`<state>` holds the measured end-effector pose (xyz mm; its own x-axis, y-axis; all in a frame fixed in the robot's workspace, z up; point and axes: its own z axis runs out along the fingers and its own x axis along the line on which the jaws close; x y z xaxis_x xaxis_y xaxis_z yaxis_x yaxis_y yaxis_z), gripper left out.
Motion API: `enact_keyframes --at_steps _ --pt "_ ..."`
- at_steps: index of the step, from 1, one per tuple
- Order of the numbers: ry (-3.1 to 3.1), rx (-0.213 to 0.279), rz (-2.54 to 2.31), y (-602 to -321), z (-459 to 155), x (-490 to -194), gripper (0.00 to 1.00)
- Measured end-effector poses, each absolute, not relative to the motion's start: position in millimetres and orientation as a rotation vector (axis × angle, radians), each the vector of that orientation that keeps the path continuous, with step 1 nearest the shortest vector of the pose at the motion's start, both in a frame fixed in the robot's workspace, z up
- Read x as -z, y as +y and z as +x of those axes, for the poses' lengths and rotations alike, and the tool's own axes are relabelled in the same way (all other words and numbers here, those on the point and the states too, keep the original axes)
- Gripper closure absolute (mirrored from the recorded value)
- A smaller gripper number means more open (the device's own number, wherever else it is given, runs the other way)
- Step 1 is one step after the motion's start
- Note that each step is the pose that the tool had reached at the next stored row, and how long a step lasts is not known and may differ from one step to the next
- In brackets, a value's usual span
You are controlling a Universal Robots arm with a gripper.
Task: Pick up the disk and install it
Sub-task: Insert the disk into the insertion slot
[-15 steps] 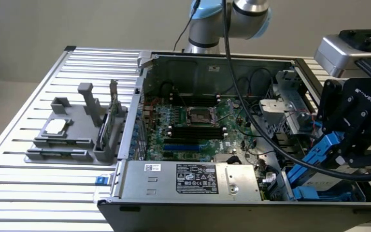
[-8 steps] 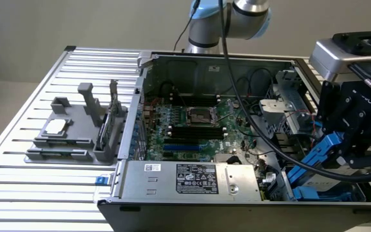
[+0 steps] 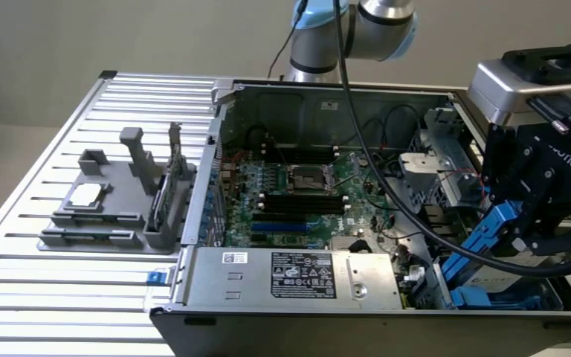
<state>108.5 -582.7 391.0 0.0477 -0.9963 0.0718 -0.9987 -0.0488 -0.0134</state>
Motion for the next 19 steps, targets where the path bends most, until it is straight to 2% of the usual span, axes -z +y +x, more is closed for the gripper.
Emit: enact_keyframes --at_steps 8,19 --pt "-2.141 -0.115 2.258 -582.1 105.7 -391.0 0.66" --pt "-2.134 -0.117 2.266 -578.1 104.0 -394.2 0.67"
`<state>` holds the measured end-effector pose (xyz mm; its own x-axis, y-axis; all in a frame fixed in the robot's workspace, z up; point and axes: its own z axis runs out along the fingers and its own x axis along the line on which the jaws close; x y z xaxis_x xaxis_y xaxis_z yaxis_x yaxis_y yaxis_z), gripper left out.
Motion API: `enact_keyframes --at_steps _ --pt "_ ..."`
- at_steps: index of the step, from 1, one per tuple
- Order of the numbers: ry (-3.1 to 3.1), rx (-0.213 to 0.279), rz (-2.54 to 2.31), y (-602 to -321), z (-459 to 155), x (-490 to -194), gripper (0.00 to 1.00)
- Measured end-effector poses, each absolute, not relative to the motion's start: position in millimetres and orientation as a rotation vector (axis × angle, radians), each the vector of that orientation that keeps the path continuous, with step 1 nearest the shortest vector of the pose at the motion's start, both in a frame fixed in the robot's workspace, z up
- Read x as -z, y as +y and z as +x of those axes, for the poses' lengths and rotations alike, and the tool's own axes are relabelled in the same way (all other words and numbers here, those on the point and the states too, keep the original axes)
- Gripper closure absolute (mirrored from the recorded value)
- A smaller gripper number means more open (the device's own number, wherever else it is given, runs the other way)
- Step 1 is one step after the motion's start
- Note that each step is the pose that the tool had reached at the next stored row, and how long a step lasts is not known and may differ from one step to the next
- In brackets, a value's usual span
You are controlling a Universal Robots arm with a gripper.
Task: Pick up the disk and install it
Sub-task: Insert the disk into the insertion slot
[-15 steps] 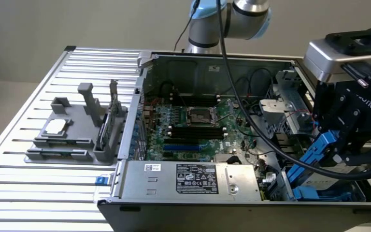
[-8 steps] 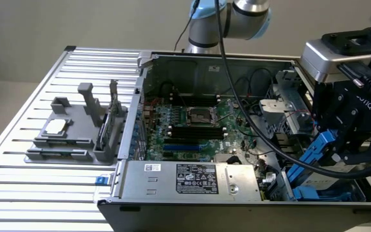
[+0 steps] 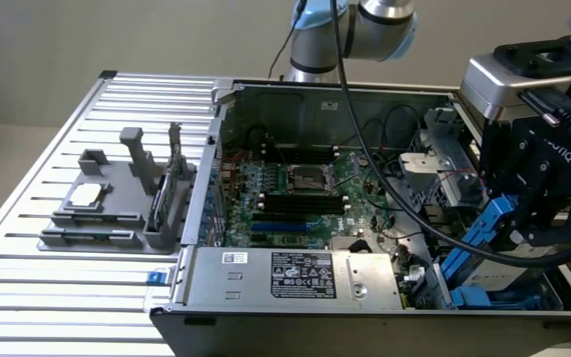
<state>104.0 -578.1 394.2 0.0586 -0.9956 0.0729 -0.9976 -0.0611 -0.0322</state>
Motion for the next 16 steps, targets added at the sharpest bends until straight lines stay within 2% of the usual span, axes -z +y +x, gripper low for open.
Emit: enact_keyframes --at_steps 6,16 --pt "-2.134 -0.122 2.27 -577.1 103.6 -398.5 0.67" --pt "-2.156 -0.181 2.293 -572.2 96.5 -398.5 0.67"
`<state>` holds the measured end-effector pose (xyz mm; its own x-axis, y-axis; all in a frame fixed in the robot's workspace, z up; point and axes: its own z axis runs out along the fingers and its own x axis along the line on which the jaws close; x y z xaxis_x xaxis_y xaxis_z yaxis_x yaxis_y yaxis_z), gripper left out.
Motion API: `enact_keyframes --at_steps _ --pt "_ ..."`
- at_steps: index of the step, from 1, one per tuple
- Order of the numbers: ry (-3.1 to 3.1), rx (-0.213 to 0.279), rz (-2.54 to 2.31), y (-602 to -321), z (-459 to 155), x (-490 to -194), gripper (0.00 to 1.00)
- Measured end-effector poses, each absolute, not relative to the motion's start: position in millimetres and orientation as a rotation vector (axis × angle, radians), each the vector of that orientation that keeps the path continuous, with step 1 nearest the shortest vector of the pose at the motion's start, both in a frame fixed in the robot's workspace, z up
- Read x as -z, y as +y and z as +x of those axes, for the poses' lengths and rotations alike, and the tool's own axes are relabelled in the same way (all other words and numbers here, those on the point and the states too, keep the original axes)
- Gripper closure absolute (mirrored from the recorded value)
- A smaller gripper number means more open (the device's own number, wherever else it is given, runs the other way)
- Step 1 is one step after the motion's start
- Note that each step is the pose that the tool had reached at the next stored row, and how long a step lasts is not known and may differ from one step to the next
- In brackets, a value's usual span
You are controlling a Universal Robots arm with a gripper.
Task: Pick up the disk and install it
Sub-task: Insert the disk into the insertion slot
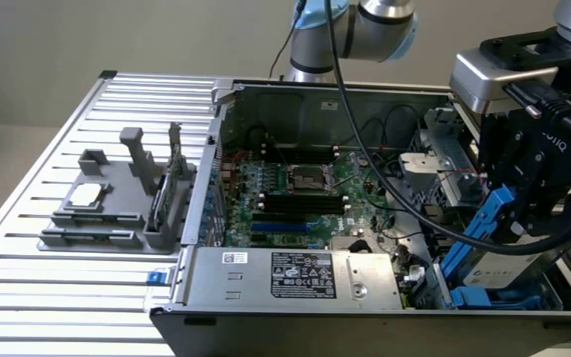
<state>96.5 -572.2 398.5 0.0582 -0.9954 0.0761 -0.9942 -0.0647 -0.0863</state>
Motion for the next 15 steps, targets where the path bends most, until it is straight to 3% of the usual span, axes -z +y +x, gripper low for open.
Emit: enact_keyframes --at_steps 15 --pt "2.119 0.222 -2.257 -571 85 -391 0.67"
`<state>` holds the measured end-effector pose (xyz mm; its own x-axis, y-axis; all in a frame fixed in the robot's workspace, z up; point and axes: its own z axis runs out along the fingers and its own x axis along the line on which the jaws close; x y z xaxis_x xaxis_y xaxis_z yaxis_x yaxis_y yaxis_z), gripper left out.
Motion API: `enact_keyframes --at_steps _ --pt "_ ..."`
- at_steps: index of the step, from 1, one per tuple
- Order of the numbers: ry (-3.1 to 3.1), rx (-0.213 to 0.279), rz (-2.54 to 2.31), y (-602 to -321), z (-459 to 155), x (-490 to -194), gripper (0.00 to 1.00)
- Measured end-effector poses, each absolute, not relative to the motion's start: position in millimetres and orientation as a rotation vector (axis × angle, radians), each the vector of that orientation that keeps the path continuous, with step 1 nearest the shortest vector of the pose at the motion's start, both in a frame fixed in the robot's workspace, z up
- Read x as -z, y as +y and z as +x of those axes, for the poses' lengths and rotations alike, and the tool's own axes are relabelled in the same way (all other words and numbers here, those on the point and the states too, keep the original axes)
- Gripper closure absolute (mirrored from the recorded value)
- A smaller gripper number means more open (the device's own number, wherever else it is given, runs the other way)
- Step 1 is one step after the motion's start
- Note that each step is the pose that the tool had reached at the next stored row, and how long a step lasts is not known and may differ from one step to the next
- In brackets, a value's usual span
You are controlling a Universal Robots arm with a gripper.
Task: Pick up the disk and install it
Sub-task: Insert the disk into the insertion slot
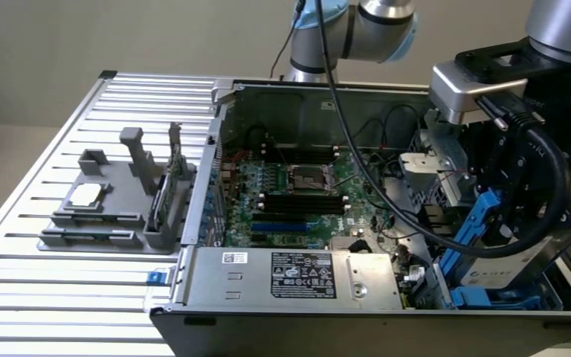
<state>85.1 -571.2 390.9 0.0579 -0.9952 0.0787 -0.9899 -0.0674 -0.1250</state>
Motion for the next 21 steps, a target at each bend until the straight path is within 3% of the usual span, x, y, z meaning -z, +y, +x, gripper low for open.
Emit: enact_keyframes --at_steps 9,10,21 --pt "2.118 0.222 -2.257 -571.2 83.2 -386.3 0.65" --pt "2.118 0.223 -2.258 -571.2 82.8 -385.9 0.59" --pt "2.123 0.239 -2.265 -571.2 80.9 -385.4 0.59"
